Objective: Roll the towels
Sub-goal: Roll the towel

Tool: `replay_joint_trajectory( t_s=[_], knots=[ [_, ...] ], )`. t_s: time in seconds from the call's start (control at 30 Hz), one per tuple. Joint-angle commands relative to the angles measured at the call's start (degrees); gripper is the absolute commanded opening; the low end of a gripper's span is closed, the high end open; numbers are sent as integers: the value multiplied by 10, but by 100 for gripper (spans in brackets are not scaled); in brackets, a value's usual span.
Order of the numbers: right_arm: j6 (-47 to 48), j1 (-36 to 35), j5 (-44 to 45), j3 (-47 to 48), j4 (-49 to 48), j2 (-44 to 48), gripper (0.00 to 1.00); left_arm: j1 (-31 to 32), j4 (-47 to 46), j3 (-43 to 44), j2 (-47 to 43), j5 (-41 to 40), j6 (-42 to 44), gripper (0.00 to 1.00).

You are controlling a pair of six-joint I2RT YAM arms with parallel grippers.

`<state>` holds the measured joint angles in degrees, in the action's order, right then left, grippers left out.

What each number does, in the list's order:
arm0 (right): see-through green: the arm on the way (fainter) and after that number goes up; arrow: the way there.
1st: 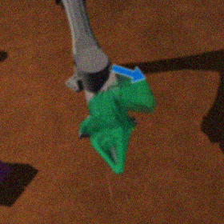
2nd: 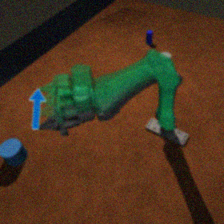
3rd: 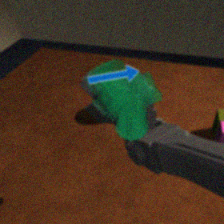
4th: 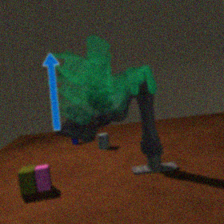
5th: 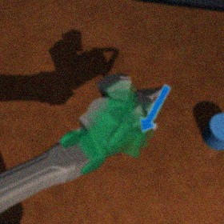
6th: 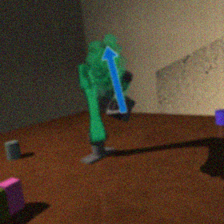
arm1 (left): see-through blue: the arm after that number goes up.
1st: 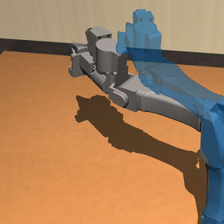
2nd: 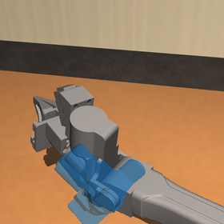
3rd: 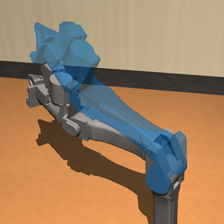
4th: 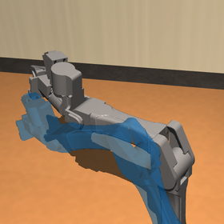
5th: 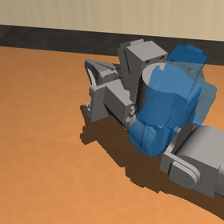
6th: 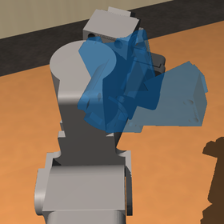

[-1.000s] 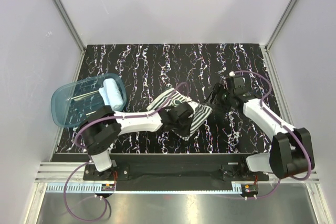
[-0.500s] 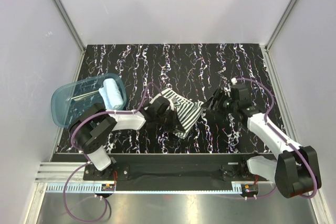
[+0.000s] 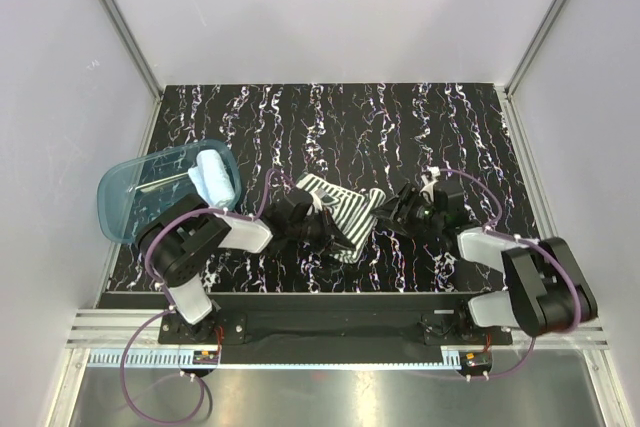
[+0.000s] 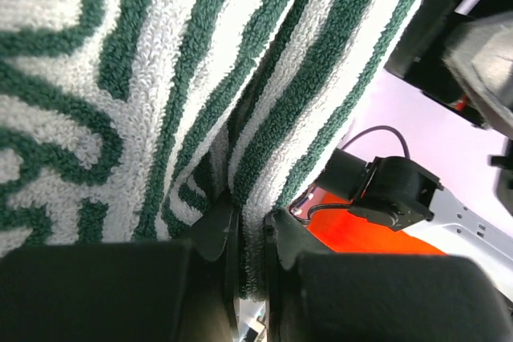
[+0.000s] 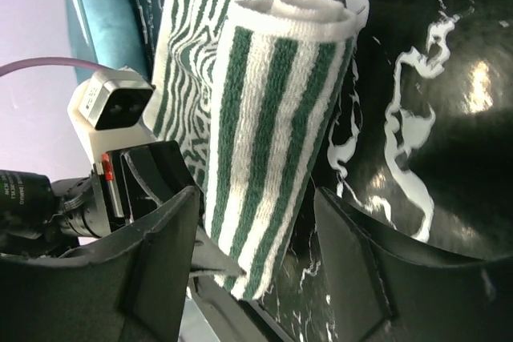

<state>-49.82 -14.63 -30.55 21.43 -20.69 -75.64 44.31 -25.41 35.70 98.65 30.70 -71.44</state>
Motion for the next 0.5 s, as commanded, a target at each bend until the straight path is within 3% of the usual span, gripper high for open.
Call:
replay_joint_trajectory(
  t_s=[0.0,0.13,0.47],
  knots=[
    [-33,-2,-32,-9,-151,-52,66,-5,-35,-5,8,16,-15,0],
    [-42,-2,-40,-13,-206,-107,62,-5,-40,-8,15,14,-12,0],
    [-63,-4,-48,-29,-313,-193,33,-5,-10,-8,9,-12,32,0]
  ],
)
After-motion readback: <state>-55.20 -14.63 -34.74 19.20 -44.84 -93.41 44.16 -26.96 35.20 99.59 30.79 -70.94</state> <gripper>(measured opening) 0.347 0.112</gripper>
